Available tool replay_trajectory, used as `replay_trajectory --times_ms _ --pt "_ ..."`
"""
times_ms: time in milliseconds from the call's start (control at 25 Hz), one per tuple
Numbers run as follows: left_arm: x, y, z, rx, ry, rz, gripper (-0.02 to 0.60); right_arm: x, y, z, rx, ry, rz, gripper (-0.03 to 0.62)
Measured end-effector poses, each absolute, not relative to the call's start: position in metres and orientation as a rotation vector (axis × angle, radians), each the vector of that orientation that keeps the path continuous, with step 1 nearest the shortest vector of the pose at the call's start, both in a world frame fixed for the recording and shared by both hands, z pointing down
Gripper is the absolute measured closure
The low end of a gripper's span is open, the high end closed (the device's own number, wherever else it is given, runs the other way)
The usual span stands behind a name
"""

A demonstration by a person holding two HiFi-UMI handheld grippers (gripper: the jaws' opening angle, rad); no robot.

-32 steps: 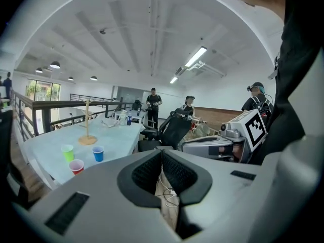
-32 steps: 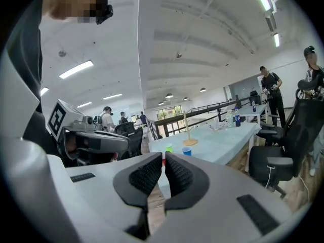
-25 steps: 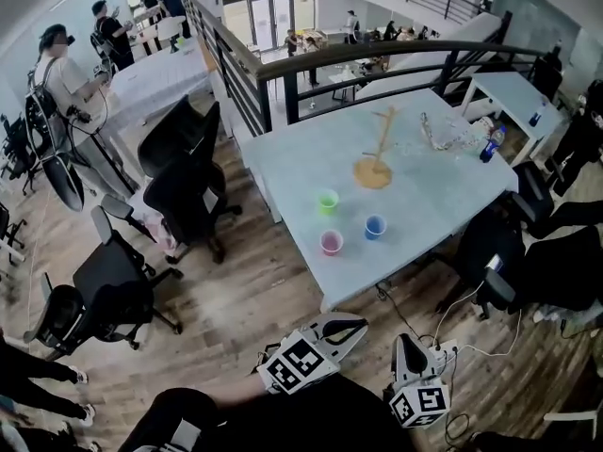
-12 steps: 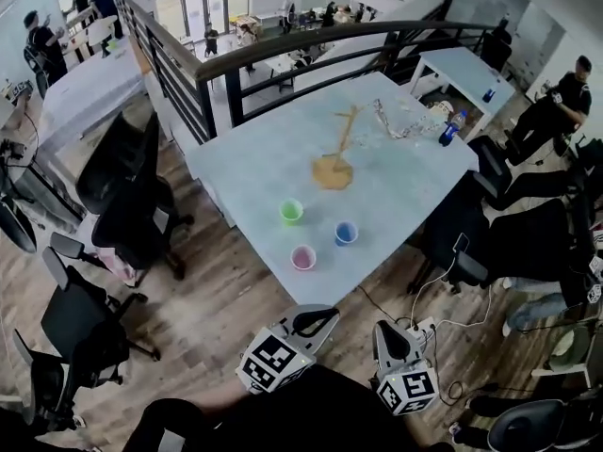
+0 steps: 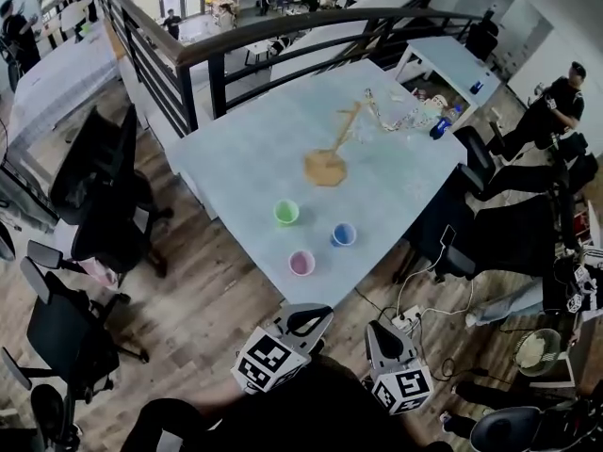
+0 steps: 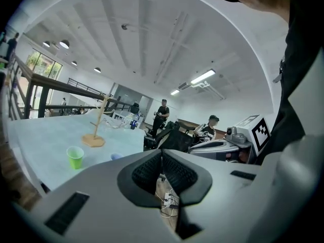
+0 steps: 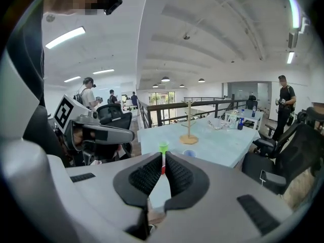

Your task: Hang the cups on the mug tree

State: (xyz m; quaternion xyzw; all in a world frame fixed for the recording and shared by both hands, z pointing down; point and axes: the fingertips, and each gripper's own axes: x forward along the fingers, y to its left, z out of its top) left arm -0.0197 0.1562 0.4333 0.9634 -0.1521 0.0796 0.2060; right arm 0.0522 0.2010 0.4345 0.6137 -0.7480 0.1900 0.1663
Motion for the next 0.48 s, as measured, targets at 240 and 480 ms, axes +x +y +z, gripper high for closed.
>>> replay_trajectory --times_ms 240,480 --pt "-0.014 0.138 0.442 2.679 -0.429 0.254 0.558 0.059 0.178 0.444 1.729 -2.139 0.563 0.553" --pt "-0.007 0.103 0.434 2.690 -0.550 0.262 0.558 0.074 0.138 0.444 1.666 -2.235 0.518 0.553"
